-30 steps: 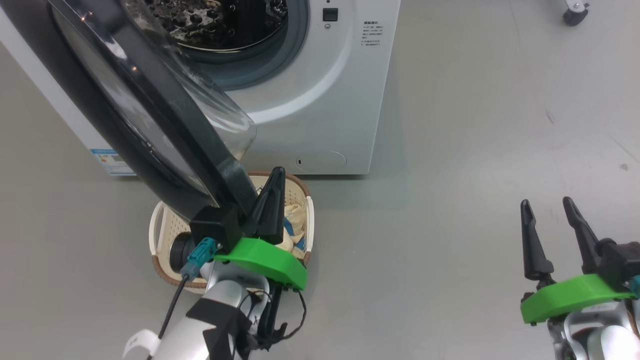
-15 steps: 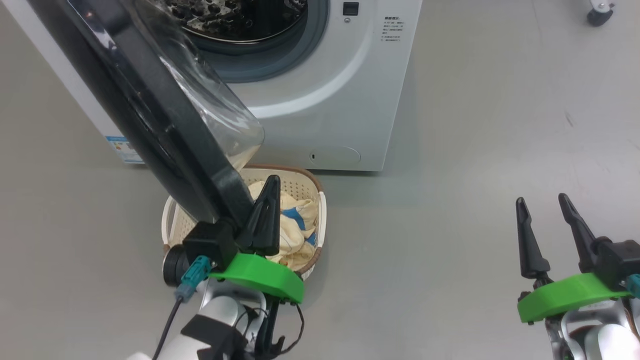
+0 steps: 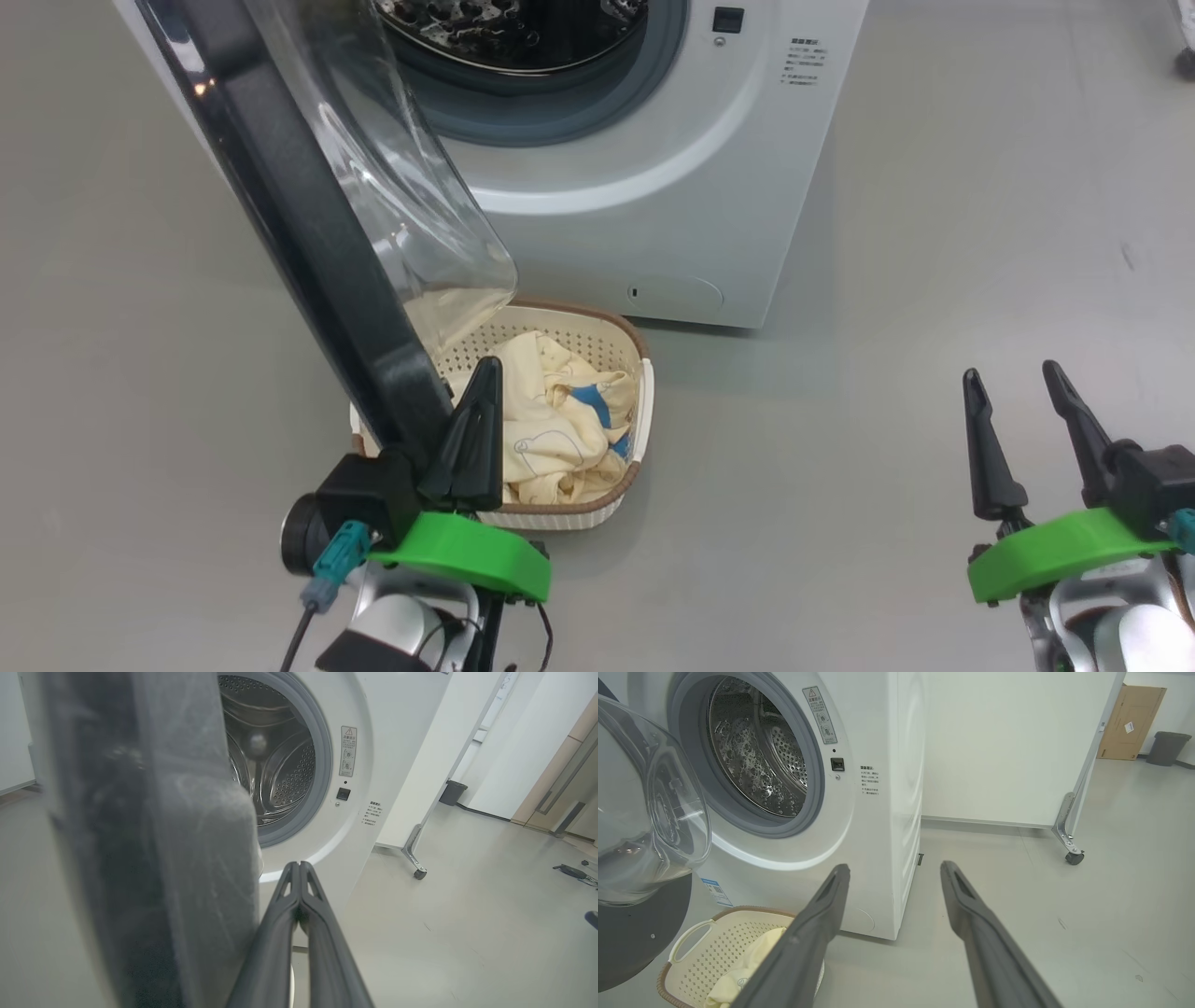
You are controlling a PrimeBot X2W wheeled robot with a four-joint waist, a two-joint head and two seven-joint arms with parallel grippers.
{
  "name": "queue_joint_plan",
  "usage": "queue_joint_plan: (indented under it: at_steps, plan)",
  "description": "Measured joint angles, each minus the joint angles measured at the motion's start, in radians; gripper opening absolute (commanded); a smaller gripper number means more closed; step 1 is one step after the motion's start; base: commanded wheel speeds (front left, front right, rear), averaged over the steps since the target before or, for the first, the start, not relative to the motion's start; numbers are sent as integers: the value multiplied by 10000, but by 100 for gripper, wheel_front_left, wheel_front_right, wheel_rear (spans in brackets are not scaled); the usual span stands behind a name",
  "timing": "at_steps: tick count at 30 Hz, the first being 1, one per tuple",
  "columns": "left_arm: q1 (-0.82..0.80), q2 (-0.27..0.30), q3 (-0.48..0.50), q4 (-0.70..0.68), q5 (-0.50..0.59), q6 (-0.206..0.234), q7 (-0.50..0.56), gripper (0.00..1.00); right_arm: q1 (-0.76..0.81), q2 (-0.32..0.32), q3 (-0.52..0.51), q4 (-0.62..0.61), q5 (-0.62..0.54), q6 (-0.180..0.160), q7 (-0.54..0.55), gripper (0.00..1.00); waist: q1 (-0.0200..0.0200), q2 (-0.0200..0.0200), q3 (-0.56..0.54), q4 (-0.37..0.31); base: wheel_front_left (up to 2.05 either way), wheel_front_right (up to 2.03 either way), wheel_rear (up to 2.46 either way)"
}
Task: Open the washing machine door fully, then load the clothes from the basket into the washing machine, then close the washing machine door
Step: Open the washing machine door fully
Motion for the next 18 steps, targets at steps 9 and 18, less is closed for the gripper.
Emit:
queue_joint_plan:
  at_steps: [9,18]
  plan:
    - [184,115,23,-205,36,48,8,0,15,0,-198,-226,-104,0,176,100,0,0,24,759,0,0,0]
    - [315,359,242,-226,125,75,4,0,14,-4,-437,-339,-157,0,268,100,0,0,99,1435,0,0,0]
